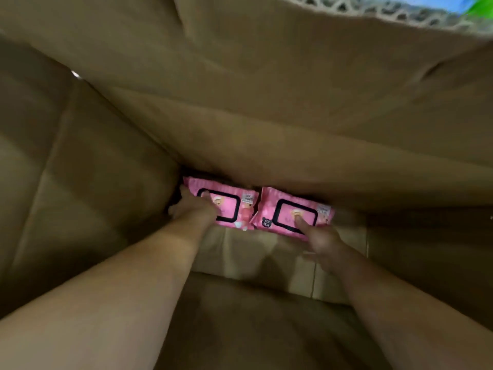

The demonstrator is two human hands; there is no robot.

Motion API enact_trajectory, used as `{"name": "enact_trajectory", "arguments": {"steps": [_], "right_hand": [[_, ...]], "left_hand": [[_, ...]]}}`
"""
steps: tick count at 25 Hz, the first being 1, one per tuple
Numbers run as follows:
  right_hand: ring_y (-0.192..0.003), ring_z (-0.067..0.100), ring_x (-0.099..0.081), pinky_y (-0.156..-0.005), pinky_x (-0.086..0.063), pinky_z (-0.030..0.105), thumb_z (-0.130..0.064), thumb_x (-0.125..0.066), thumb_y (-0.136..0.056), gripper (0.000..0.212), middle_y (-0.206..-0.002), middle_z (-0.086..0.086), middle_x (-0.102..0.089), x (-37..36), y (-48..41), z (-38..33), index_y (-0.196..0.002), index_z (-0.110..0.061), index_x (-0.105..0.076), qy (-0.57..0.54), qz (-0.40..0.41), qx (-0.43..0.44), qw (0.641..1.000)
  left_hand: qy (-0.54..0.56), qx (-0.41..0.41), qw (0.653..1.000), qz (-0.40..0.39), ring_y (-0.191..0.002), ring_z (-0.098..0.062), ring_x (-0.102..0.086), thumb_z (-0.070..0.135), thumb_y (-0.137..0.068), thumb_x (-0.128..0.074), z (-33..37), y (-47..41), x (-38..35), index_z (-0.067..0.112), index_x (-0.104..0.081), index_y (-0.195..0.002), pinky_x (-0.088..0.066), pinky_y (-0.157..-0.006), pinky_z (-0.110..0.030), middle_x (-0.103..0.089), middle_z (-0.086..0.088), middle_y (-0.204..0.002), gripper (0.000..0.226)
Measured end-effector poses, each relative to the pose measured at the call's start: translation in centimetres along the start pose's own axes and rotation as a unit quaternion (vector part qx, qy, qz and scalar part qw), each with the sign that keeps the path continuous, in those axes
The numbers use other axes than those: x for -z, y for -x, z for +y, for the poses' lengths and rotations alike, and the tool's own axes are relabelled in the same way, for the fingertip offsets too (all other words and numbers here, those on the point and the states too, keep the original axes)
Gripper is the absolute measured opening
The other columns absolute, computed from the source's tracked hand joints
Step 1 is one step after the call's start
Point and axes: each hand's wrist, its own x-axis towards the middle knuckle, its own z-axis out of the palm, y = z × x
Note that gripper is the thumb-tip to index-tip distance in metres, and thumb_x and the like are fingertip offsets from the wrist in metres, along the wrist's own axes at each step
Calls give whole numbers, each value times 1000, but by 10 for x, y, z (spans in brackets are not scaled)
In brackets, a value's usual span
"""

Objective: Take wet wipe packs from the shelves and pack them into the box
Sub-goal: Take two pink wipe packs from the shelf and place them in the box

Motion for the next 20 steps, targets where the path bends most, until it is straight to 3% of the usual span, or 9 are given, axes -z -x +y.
{"name": "enact_trajectory", "arguments": {"steps": [1,3,5,8,10,13,15,18,20], "right_hand": [[-94,30,-69,-76,-55,41,-49,-83,-75,55,-115,13,-72,-5,-9,7,-114,-14,-68,-21,14,26,999],[-91,33,-72,-82,-59,48,-57,-80,-61,54,-99,10,-76,-13,-32,17,-94,-15,-70,-29,34,67,997],[-98,34,-70,-90,-57,53,-52,-75,-73,47,-104,11,-74,-18,-36,15,-99,-14,-68,-1,32,93,995],[-110,34,-64,-93,-52,39,-46,-68,-90,47,-120,14,-68,-15,-24,3,-121,-10,-62,83,33,98,991],[-118,34,-60,-90,-46,33,-47,-63,-94,53,-127,15,-63,-12,-29,1,-129,-6,-58,124,38,80,988],[-121,36,-58,-97,-48,36,-50,-58,-96,61,-133,19,-61,-16,-26,1,-135,-4,-56,155,50,64,985],[-116,37,-61,-94,-50,38,-51,-59,-95,60,-129,20,-63,-19,-27,2,-133,-4,-58,133,51,61,988],[-108,34,-64,-89,-51,35,-49,-56,-97,53,-121,18,-68,-13,-27,0,-126,-6,-64,169,28,81,982],[-112,32,-63,-88,-50,31,-47,-53,-99,49,-125,15,-67,-5,-10,-8,-128,-8,-63,196,12,92,976]], "left_hand": [[21,25,999,-3,-142,-42,-37,37,-99,-57,1,0,-4,27,-13,-162,-37,-115,-47,-31,-21,-160,77],[130,26,991,12,-135,-37,-49,26,-93,-67,-3,-3,-11,26,-22,-160,-45,-109,-48,-42,-15,-156,81],[264,36,963,47,-119,-31,-61,14,-87,-71,-10,0,-10,18,-39,-152,-52,-103,-44,-59,-8,-139,73],[412,110,904,20,-100,-29,-64,1,-86,-67,-13,-2,-9,13,-41,-148,-60,-88,-47,-59,-8,-130,68],[396,134,906,-70,-105,-35,-64,6,-94,-61,-6,-2,-9,6,-38,-150,-63,-59,-42,-58,-17,-133,60],[361,146,907,-159,-110,-36,-63,12,-109,-35,12,14,-15,-2,-33,-152,-48,-31,-24,-59,-19,-108,46],[347,128,917,-146,-86,-24,-61,13,-110,-37,14,19,-26,-4,-37,-149,-51,-38,-18,-53,-12,-91,43],[322,113,929,-144,-80,-23,-65,13,-101,-54,2,22,-28,1,-57,-130,-58,-55,-29,-64,-14,-93,32],[185,77,962,-184,-65,-21,-57,17,-98,-55,-5,36,-14,1,-63,-123,-50,-57,-27,-63,-9,-81,31]]}}
